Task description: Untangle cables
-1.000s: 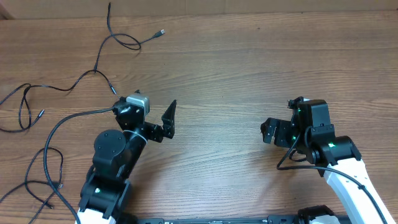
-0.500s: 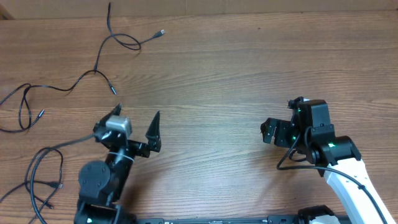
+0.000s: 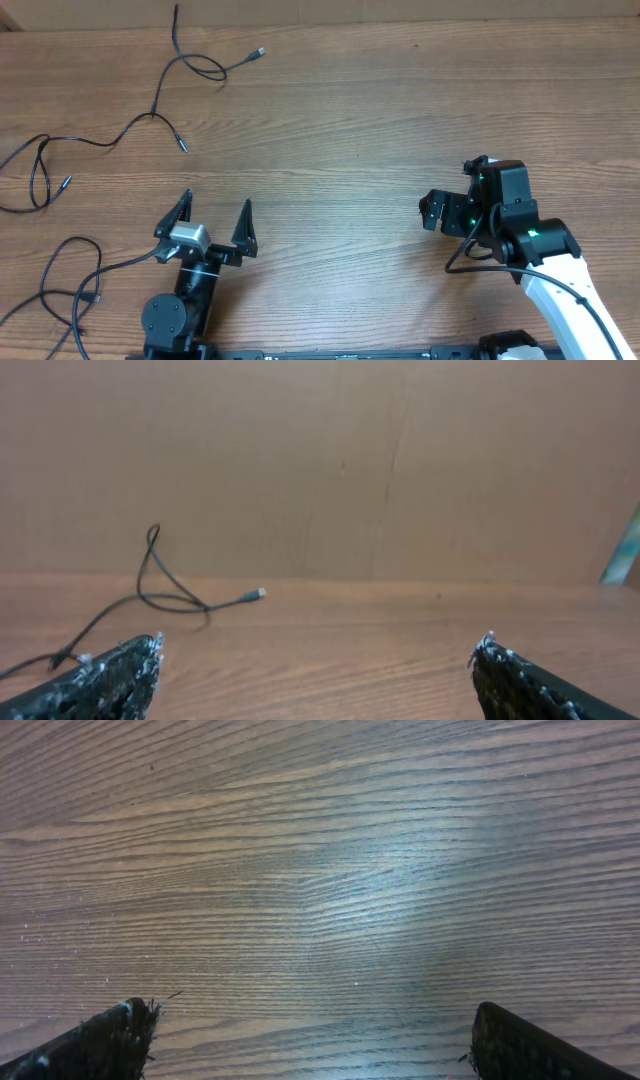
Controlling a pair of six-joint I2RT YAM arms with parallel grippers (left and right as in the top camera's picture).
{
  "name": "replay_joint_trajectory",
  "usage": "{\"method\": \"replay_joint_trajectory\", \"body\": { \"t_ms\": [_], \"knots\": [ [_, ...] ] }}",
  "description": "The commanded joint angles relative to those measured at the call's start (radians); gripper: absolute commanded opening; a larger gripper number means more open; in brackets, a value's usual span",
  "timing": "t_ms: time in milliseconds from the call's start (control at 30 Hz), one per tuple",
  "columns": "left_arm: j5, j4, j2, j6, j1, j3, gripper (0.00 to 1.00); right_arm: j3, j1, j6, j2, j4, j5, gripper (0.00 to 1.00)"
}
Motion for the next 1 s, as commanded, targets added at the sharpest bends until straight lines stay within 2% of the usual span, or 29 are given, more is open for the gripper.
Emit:
{"method": "replay_joint_trajectory", "body": {
  "t_ms": [0,300,433,967],
  "knots": [
    [-0.013,-0.029,-0.050,-0.007,0.006,-0.026,1.00,0.007,-0.004,0.003,-0.006,0.006,0.001,1.00],
    [-0.013,-0.249,-0.171,-0.008,0.044,-0.026,1.00,0.007,-0.004,0.003,-0.006,0.007,0.001,1.00],
    [-0.014,-0.327,-0.168,-0.008,0.051,-0.026,1.00,0.007,-0.004,0.003,-0.006,0.006,0.001,1.00],
    [-0.024,-0.335,-0.168,-0.006,0.078,-0.026,1.00,0.007,-0.004,0.003,-0.006,0.006,0.001,1.00]
  ]
}}
